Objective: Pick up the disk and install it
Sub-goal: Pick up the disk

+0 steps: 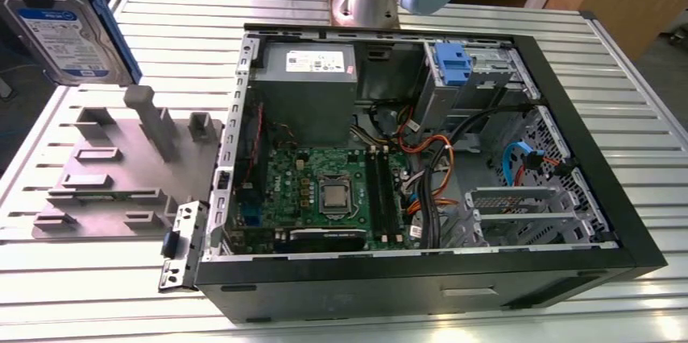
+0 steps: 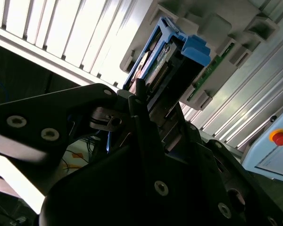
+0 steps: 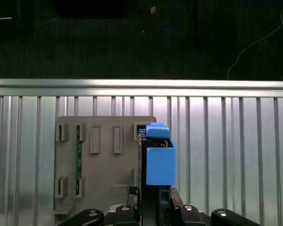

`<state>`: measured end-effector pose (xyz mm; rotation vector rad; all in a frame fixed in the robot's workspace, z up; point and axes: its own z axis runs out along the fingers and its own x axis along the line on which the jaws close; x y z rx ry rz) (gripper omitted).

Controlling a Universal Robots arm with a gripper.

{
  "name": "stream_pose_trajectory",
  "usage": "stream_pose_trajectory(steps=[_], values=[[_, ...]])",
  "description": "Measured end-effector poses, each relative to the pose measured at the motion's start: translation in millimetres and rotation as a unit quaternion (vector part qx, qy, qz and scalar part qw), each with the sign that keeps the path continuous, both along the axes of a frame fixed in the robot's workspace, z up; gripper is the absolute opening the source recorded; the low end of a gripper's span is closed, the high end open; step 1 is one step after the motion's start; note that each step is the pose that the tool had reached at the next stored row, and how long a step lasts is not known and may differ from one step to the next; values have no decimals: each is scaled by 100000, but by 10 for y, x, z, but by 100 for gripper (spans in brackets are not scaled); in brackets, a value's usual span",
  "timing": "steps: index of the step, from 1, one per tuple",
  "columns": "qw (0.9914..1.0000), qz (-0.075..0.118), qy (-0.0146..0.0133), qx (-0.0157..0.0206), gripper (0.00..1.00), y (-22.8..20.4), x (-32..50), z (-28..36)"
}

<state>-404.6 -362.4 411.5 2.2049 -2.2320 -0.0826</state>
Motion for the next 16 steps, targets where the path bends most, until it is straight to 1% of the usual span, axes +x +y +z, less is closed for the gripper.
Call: stream_pose_trajectory(steps=[3, 12, 16], values=[[100000, 1, 1, -2, 35, 0, 0, 14], [100000, -2, 3, -4, 35, 0, 0, 19], [100000, -2, 10, -8, 35, 0, 0, 45]])
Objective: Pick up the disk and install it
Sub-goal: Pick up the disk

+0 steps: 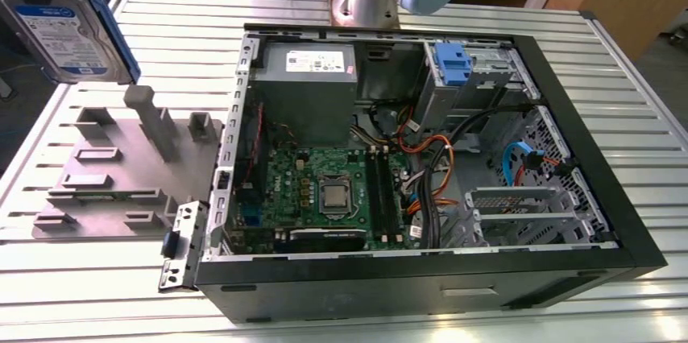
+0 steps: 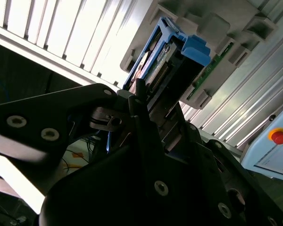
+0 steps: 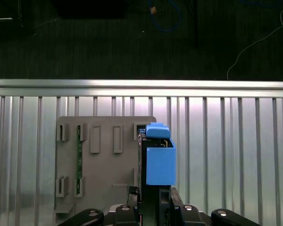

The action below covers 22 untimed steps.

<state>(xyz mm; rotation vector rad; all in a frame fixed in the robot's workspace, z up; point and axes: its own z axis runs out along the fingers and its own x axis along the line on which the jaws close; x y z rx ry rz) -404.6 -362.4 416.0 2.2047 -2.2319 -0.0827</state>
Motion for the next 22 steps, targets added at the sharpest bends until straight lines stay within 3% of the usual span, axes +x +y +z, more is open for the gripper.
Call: stream_pose_trajectory(steps=[10, 22], values=[[100000, -1, -11, 5, 35, 0, 0, 113], [100000, 1, -16, 9, 35, 0, 1, 147]])
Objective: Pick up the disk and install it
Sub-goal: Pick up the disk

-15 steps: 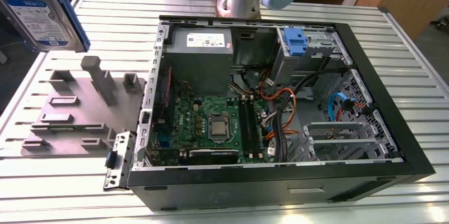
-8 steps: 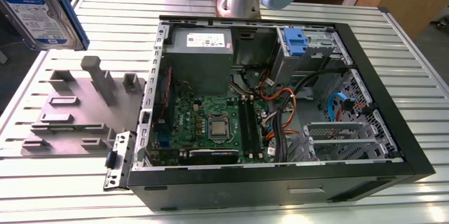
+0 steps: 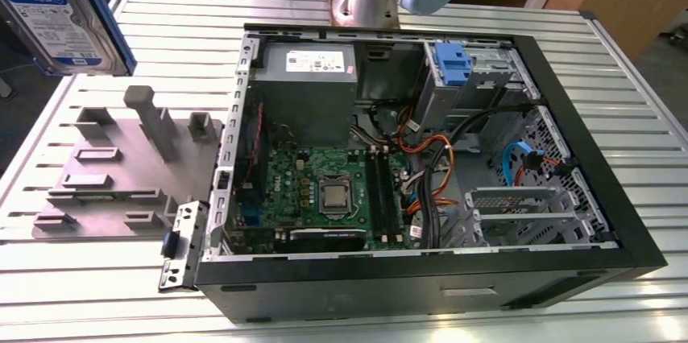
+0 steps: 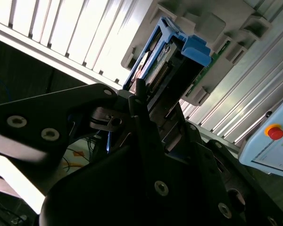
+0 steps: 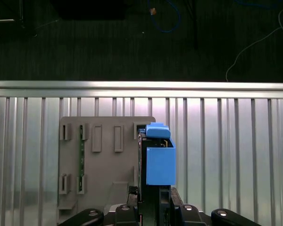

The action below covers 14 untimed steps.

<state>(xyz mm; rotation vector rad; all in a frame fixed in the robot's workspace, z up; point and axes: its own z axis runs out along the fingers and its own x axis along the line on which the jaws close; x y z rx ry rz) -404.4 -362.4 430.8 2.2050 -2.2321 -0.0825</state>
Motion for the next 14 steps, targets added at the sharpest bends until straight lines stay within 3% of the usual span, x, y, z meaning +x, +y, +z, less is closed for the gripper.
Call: stream_pose_trajectory(steps=[7, 14], values=[[100000, 2, 18, -9, 35, 0, 9, 6], [100000, 0, 8, -6, 35, 0, 68, 5]])
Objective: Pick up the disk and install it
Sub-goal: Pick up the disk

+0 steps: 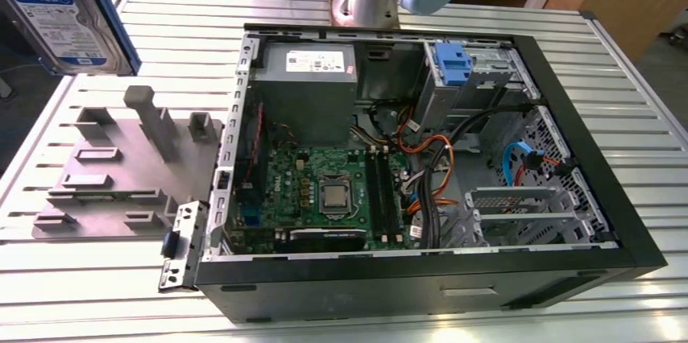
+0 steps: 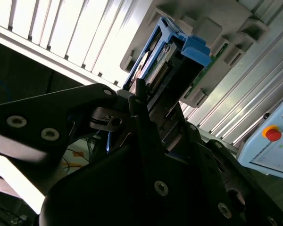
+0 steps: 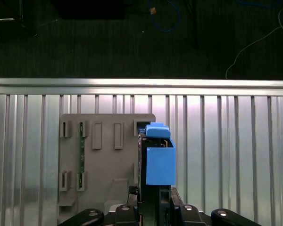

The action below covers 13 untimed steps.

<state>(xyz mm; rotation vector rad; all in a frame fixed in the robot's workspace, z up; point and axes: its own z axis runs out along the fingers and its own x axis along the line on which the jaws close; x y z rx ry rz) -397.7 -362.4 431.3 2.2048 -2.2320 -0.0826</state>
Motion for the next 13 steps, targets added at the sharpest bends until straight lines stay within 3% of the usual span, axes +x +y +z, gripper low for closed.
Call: stream_pose_trajectory(steps=[13], values=[[100000, 3, 1, -1, 35, 0, 172, 0]])
